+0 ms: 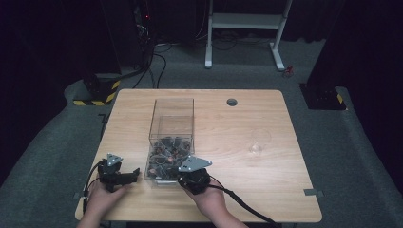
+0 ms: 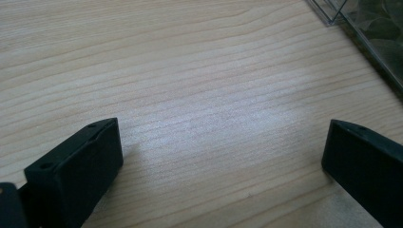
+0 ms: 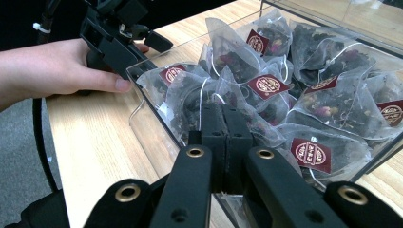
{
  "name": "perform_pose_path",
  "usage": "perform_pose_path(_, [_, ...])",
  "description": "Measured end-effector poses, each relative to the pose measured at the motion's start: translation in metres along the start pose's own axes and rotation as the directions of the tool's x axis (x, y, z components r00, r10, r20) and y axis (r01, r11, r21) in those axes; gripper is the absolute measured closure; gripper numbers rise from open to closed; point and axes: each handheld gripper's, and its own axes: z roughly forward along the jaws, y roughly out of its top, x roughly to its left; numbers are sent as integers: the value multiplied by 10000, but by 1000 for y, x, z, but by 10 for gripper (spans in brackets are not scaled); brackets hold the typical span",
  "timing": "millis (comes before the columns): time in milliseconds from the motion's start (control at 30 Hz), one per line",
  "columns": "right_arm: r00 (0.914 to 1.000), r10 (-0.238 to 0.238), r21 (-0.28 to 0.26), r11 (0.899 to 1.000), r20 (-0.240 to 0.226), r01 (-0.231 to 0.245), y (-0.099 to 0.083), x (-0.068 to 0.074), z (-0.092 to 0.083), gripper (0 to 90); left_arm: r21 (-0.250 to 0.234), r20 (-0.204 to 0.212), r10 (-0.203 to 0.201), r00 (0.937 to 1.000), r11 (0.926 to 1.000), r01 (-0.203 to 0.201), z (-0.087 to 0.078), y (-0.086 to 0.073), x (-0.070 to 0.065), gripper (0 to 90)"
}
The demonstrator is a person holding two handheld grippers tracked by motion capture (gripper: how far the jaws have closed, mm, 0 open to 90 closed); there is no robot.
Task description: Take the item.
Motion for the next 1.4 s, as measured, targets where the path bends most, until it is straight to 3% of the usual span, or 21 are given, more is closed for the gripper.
perform_pose_path(1400, [10000,-21,-993,9951,74,28,14,-3,-21,900,0,-4,4,10000,10000,-4,0,0,0,0])
